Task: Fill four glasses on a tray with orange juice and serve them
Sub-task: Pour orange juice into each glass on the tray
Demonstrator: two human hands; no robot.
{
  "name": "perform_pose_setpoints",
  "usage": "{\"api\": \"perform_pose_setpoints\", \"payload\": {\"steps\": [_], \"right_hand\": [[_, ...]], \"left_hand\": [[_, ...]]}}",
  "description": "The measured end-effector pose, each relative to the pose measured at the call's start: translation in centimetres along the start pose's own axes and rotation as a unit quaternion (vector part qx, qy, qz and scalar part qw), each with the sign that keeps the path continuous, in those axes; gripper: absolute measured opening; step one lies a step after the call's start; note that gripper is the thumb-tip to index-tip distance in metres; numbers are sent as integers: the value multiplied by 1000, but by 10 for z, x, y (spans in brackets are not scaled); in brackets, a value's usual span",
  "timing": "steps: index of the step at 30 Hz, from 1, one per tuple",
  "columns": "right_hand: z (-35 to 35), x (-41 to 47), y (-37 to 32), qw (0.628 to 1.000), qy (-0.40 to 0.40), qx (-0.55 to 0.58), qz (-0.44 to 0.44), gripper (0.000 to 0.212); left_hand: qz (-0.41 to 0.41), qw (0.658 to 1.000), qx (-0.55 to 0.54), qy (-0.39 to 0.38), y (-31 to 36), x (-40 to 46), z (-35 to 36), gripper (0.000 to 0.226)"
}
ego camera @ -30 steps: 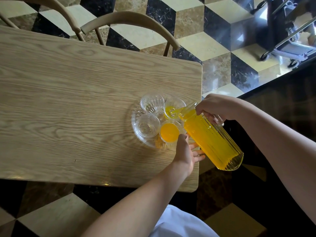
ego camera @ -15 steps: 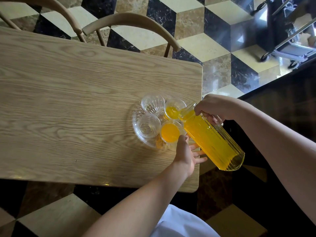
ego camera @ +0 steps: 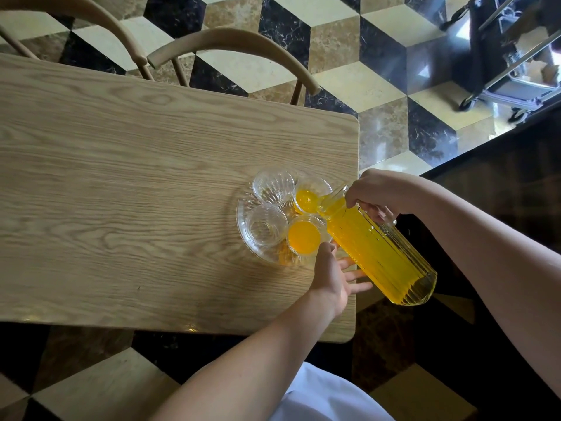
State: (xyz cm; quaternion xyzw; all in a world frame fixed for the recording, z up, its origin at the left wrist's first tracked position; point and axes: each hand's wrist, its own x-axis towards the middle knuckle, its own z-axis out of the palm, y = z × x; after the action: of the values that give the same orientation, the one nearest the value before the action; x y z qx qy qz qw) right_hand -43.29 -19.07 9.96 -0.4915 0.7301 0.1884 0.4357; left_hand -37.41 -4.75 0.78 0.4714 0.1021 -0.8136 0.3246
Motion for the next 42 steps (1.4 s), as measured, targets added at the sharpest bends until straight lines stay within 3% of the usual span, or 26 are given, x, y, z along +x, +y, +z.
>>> {"api": "perform_pose_setpoints", "payload": {"steps": [42], "right_hand": [[-1, 1, 1, 1000, -10, -7, 4, 34]], "left_hand": [[-13, 1000, -6, -13, 5, -7, -1, 68]]}}
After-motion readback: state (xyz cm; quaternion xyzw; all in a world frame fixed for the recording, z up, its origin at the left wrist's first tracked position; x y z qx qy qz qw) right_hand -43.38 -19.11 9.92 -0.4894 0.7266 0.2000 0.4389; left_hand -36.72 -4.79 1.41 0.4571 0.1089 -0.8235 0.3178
